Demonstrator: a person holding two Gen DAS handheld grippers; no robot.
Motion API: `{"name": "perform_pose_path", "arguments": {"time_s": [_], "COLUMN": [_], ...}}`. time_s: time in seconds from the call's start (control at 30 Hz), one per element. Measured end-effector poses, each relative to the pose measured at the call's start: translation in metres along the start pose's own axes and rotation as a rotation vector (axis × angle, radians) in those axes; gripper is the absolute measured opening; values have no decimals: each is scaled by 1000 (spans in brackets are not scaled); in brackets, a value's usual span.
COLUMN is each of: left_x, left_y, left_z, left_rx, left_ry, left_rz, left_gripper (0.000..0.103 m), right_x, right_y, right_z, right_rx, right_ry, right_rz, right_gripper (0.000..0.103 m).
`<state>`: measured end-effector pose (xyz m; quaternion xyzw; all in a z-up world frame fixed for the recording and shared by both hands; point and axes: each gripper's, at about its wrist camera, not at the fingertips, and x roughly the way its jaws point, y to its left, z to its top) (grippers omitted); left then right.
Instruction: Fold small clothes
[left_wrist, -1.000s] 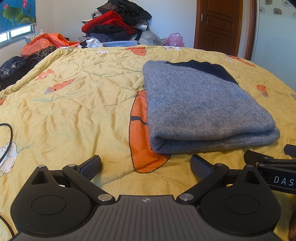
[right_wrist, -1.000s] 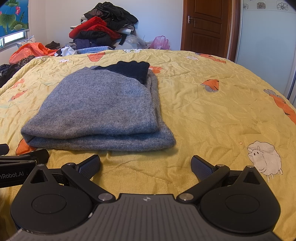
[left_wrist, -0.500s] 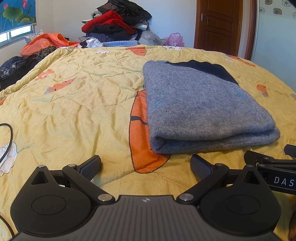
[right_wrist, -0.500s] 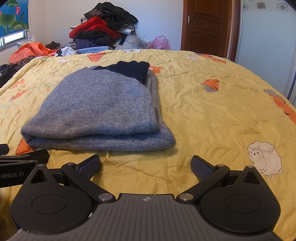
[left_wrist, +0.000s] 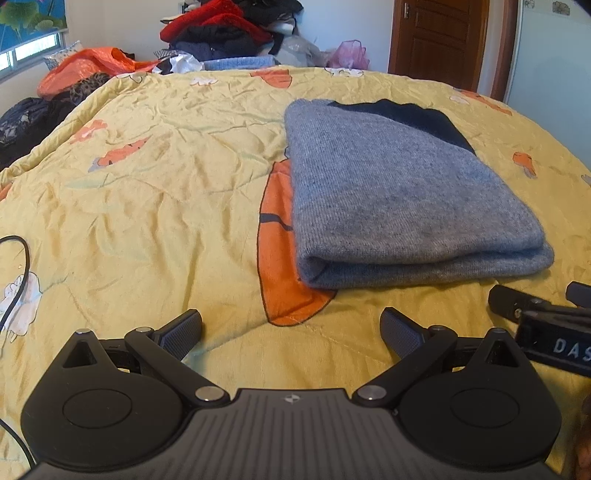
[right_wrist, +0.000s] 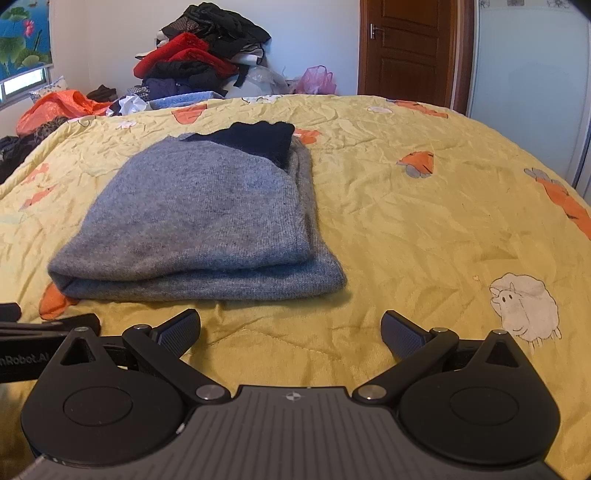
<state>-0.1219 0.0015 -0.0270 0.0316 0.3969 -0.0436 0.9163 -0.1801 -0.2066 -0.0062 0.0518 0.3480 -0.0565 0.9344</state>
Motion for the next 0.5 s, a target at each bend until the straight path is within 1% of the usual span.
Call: {"name": "perform_pose_path", "arguments": {"time_s": [0.1,0.3,0.37,0.4,0.47,0.5], "left_x": [-5,-36,-54,-63,-81,-85], "left_y": [0,4,7,7,7,9], "left_z": [1,5,8,9,11,13], "left_rx": [8,-16,-16,-8,16,23], "left_ry": [3,-97,-132,-154,-209,-213], "left_rz": [2,44,-12,-28,-19,-42], "left_gripper": [103,103,103,103,103,103], "right_x": [-9,-22,-21,-20,-18,-17], "right_y": [-3,-13,-15,-16,-20,-22], "right_z": [7,19,20,21,22,23], "right_rx": [19,52,56,58,69,75], "right_ry": [-11,-35,-33,-32,-31,-28], "right_rz": [18,42,34,30,26,28], "right_gripper": [103,103,103,103,103,103]}}
